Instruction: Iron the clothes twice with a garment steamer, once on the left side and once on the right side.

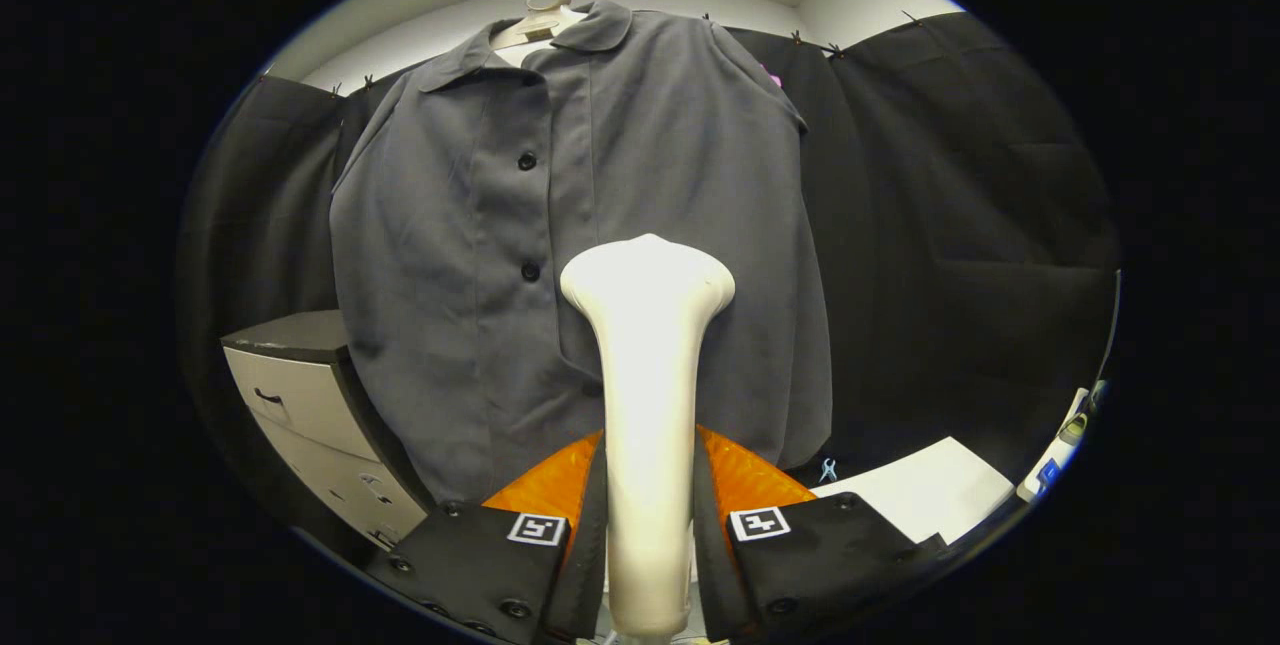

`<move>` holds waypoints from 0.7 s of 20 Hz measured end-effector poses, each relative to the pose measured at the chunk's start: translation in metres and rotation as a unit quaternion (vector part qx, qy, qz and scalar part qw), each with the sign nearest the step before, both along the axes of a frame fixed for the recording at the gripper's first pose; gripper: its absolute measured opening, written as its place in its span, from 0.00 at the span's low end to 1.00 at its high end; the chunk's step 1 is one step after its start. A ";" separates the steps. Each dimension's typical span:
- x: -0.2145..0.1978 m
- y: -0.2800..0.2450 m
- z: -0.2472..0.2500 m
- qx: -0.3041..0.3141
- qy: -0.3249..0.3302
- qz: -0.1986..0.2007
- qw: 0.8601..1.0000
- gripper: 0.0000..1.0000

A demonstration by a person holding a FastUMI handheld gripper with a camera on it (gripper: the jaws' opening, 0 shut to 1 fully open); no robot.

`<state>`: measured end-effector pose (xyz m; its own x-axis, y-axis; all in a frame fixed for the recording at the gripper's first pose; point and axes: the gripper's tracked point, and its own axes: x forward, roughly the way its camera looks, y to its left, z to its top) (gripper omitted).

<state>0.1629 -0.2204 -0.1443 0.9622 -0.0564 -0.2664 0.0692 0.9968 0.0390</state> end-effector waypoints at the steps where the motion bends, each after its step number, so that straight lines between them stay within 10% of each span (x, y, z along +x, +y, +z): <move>1: -0.001 -0.001 -0.004 0.001 0.004 -0.001 1.000 0.46; 14: -0.022 -0.006 -0.055 0.005 0.055 -0.011 0.998 0.46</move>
<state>0.1408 -0.2264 -0.1991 0.9258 -0.0738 -0.3707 0.0956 0.9946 0.0407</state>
